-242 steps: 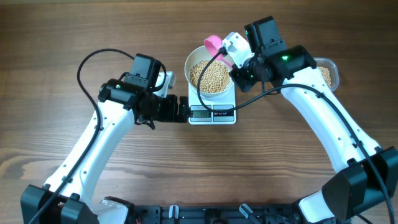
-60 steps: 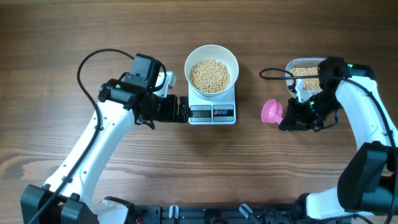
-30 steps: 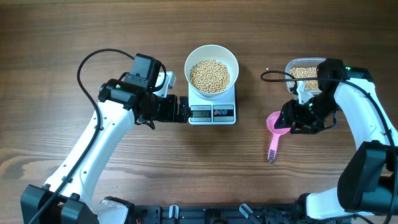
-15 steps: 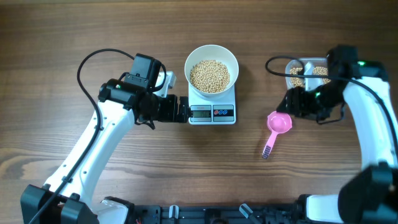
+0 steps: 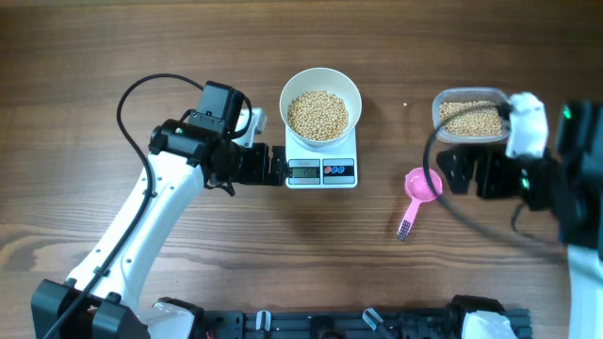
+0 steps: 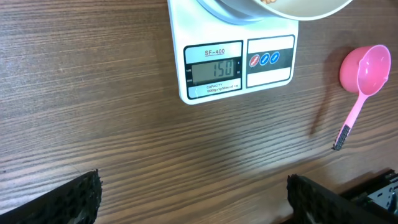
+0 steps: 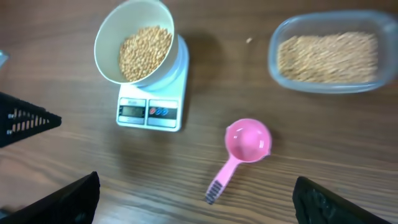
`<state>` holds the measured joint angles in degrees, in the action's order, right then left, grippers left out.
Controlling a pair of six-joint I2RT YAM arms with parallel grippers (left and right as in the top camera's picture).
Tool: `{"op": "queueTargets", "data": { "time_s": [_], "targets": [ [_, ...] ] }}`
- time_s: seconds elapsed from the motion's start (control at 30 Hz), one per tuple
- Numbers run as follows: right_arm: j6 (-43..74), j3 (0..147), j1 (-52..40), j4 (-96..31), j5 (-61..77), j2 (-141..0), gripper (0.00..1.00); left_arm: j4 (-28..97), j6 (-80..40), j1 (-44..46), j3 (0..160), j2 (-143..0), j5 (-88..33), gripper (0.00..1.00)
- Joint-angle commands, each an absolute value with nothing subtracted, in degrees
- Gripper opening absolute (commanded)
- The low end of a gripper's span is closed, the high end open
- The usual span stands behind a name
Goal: Scoop item into bowl and weigh 150g on scale
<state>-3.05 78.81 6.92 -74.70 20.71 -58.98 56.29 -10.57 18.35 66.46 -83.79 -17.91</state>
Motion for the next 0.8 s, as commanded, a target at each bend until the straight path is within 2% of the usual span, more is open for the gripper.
{"op": "queueTargets", "data": {
  "time_s": [0.0, 0.23, 0.77],
  "targets": [
    [-2.8, 79.5, 7.0, -74.8, 14.0, -51.6, 1.0, 56.1, -9.4, 18.2, 66.4, -84.2, -18.2, 1.0],
    [-2.8, 79.5, 7.0, -74.2, 11.6, -44.2, 1.0, 56.1, -9.4, 18.2, 66.4, -84.2, -18.2, 1.0],
    [-2.9, 79.5, 7.0, -77.1, 11.6, -44.1, 1.0, 56.1, -9.4, 18.2, 66.4, -84.2, -18.2, 1.0]
  ]
}}
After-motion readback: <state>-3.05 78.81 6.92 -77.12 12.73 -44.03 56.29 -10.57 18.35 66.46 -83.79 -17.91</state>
